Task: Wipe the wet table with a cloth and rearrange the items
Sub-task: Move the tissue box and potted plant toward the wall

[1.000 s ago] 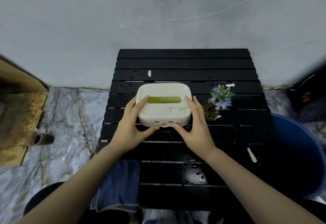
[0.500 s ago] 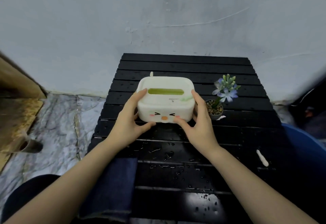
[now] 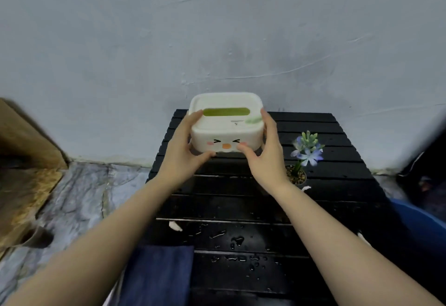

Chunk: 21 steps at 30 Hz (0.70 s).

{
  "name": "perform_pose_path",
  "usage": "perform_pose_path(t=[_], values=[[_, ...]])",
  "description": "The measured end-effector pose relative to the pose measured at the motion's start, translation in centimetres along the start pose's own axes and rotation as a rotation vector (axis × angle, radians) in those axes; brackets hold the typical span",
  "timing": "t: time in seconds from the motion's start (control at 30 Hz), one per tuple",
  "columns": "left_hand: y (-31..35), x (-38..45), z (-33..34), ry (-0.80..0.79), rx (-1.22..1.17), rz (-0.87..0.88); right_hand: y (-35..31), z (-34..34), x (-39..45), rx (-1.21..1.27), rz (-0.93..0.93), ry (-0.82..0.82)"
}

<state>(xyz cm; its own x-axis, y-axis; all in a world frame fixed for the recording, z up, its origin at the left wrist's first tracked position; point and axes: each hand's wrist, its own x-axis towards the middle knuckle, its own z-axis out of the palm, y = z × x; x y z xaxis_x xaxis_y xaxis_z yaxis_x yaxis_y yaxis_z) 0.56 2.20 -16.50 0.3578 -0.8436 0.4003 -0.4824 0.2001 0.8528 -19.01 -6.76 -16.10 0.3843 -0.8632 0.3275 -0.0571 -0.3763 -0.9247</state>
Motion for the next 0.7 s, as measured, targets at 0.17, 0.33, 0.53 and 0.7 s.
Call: perform_pose_path(t=[0.17, 0.33, 0.53, 0.7], values=[[-2.2, 6.7, 0.9, 0.04, 0.096, 0.049, 0.7, 2.1, 5.4, 0.053, 0.021, 0.153], [-5.8, 10.1, 3.7, 0.045, 0.121, 0.008, 3.4, 3.4, 8.7, 0.016, 0.098, 0.265], [-8.7, 12.0, 6.2, -0.011, 0.145, -0.029, 6.4, 4.1, 10.3, -0.008, 0.177, 0.336], [-9.5, 12.5, 6.7, -0.061, 0.214, -0.054, 8.1, 4.1, 10.8, -0.058, 0.209, 0.34]])
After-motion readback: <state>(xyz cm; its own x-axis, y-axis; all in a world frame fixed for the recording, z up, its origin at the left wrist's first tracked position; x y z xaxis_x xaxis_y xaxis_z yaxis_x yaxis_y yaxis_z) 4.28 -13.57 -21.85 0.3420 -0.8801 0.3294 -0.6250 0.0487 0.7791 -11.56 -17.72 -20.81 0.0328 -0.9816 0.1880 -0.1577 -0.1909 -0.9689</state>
